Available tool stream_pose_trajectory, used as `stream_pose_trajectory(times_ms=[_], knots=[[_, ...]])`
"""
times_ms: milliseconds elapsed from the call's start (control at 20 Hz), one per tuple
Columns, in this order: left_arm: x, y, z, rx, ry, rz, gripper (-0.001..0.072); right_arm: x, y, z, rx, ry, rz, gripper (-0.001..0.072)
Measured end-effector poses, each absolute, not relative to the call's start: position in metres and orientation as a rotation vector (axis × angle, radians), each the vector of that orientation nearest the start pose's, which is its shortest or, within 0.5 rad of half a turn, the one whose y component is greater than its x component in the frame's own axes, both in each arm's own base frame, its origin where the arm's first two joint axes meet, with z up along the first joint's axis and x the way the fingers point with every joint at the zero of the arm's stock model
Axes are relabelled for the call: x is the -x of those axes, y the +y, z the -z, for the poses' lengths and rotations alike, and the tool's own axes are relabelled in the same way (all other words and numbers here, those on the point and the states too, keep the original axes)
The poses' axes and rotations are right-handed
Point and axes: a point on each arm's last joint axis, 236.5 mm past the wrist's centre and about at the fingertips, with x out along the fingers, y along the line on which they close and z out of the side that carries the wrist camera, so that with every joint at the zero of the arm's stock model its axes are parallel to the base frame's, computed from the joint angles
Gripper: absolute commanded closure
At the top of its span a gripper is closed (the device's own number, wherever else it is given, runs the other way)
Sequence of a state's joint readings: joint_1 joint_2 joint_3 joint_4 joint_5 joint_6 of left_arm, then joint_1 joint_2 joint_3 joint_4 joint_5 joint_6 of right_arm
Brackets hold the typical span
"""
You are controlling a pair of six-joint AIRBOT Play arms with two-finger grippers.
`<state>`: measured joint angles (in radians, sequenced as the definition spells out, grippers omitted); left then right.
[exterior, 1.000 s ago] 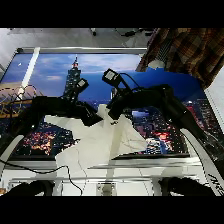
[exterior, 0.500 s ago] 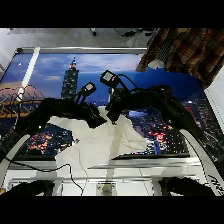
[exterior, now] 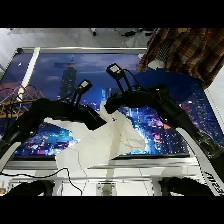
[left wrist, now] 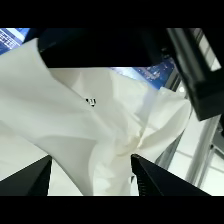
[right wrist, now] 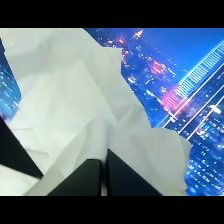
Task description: Fold the clothes and pants, and hang the long-sleeved shirts on hangers.
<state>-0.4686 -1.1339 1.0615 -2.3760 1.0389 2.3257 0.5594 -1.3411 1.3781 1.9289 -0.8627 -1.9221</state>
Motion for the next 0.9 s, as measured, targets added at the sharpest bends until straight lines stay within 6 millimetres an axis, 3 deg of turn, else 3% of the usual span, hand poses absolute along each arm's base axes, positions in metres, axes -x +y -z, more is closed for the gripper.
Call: stream_pose_trajectory(times_ms=[200, 450, 500, 550, 600, 650, 700, 750, 900], knots=[[-0.288, -0.313, -0.093, -0.198, 0.792, 1.091, 0.0114, -0.387, 0.317, -0.117, 0.124, 0.782, -0.789, 0.0666], [-0.318, -0.297, -0.073, -0.268, 0.803, 0.892, 0.0133, -0.385, 0.323, -0.118, 0.055, 0.805, -0.774, 0.0667], [-0.325, -0.296, -0.071, -0.269, 0.797, 0.867, 0.0293, -0.383, 0.326, -0.118, 0.05, 0.807, -0.781, 0.0667], [-0.332, -0.296, -0.067, -0.271, 0.79, 0.844, 0.0512, -0.379, 0.329, -0.118, 0.047, 0.81, -0.789, 0.0667], [-0.337, -0.296, -0.063, -0.274, 0.787, 0.829, 0.0604, -0.376, 0.332, -0.117, 0.049, 0.816, -0.796, 0.0667], [-0.341, -0.296, -0.058, -0.275, 0.789, 0.817, 0.0503, -0.373, 0.335, -0.117, 0.051, 0.818, -0.804, 0.0667], [-0.344, -0.296, -0.054, -0.276, 0.793, 0.808, 0.0302, -0.371, 0.337, -0.117, 0.055, 0.822, -0.809, 0.0667], [-0.345, -0.295, -0.051, -0.278, 0.802, 0.801, 0.0195, -0.369, 0.338, -0.116, 0.056, 0.827, -0.812, 0.0666], [-0.345, -0.279, -0.049, -0.257, 0.851, 0.761, 0.019, -0.372, 0.333, -0.114, 0.067, 0.827, -0.787, 0.0666]])
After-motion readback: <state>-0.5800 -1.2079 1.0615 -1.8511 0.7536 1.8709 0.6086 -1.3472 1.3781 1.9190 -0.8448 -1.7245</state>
